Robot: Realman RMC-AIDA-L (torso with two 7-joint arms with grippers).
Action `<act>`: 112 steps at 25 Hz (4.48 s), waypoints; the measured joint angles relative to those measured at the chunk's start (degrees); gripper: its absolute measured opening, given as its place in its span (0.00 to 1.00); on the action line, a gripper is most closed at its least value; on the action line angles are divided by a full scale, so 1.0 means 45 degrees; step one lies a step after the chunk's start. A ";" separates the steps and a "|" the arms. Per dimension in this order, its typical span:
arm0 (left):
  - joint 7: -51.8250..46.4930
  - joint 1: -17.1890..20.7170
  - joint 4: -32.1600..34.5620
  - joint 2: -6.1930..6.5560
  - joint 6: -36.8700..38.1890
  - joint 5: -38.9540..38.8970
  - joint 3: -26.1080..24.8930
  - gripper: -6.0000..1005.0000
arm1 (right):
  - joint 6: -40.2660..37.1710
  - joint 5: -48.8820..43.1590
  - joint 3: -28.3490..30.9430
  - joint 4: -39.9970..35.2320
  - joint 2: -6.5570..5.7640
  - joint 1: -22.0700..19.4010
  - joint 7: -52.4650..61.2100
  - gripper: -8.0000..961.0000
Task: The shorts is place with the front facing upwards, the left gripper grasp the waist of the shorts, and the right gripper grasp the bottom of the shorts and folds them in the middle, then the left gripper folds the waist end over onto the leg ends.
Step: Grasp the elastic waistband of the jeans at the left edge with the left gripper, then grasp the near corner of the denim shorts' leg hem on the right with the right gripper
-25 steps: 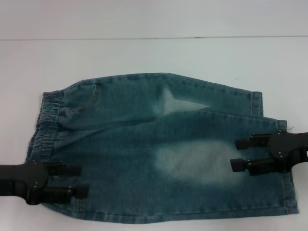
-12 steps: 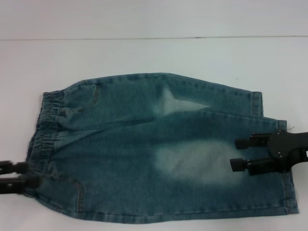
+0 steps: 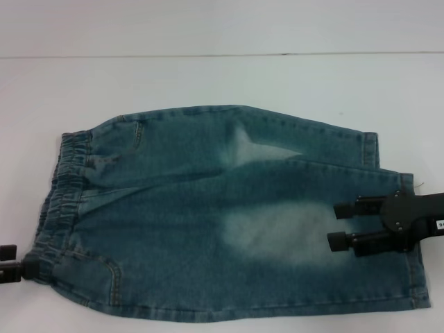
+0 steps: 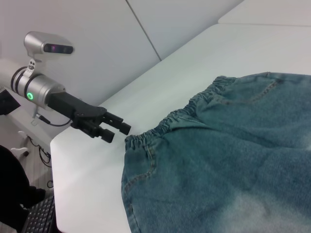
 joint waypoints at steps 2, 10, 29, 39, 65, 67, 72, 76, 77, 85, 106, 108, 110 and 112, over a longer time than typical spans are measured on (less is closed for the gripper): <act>0.0000 -0.0002 0.0000 -0.0037 -0.0224 0.0044 0.0030 0.80 | 0.0000 0.0001 -0.0005 0.0014 -0.0009 0.0001 -0.0005 0.91; 0.0021 -0.0259 -0.0088 -0.0281 -0.0667 0.0699 0.0074 0.78 | -0.0002 0.0000 -0.0003 0.0024 0.0006 0.0000 -0.0047 0.91; -0.0002 -0.0400 0.0334 -0.0656 -0.0589 0.1039 0.0134 0.29 | -0.0003 0.0008 0.0017 0.0023 0.0002 -0.0008 -0.0076 0.91; -0.0119 -0.1071 0.0247 -0.0651 0.0202 0.0926 -0.0667 0.03 | -0.0024 -0.0119 0.0016 -0.0111 -0.0643 0.0228 0.0791 0.91; -0.0394 -0.1970 0.0194 -0.0687 -0.0138 0.0923 -0.1082 0.03 | -0.2292 -0.6853 -0.0782 -0.1789 -0.1036 0.1491 0.2534 0.90; -0.0402 -0.1972 0.0195 -0.0689 -0.0137 0.0923 -0.1073 0.03 | -0.2294 -0.6955 -0.0883 -0.1754 -0.1019 0.1545 0.2630 0.90; -0.0512 -0.1990 0.0233 -0.0696 -0.0150 0.0923 -0.1057 0.03 | -0.2168 -0.7225 -0.1119 -0.1534 -0.0935 0.1660 0.2736 0.90; -0.0520 -0.1995 0.0193 -0.0736 -0.0254 0.0929 -0.1018 0.03 | -0.1955 -0.7356 -0.1198 -0.1409 -0.0842 0.1733 0.2824 0.90; -0.0520 -0.1995 0.0193 -0.0749 -0.0288 0.0930 -0.1009 0.03 | -0.1860 -0.7377 -0.1229 -0.1373 -0.0835 0.1747 0.2870 0.90; -0.0527 -0.1998 0.0195 -0.0794 -0.0315 0.0930 -0.0988 0.04 | -0.1325 -0.7396 -0.1652 -0.1221 -0.0818 0.1934 0.3150 0.89; -0.0625 -0.1849 0.0292 -0.0702 -0.0282 0.0923 -0.1097 0.07 | -0.0887 -0.7279 -0.1564 -0.1110 -0.0475 0.2229 0.3285 0.55; -0.0674 -0.1852 0.0304 -0.0692 -0.0252 0.0923 -0.1100 0.07 | -0.0814 -0.7280 -0.1522 -0.1109 -0.0460 0.2210 0.3252 0.49; -0.0681 -0.1862 0.0310 -0.0696 -0.0254 0.0923 -0.1101 0.07 | -0.0711 -0.7280 -0.1510 -0.1029 -0.0435 0.2187 0.3227 0.44; -0.0682 -0.1864 0.0312 -0.0720 -0.0269 0.0923 -0.1101 0.07 | -0.0623 -0.7281 -0.1508 -0.0909 -0.0424 0.2181 0.3207 0.38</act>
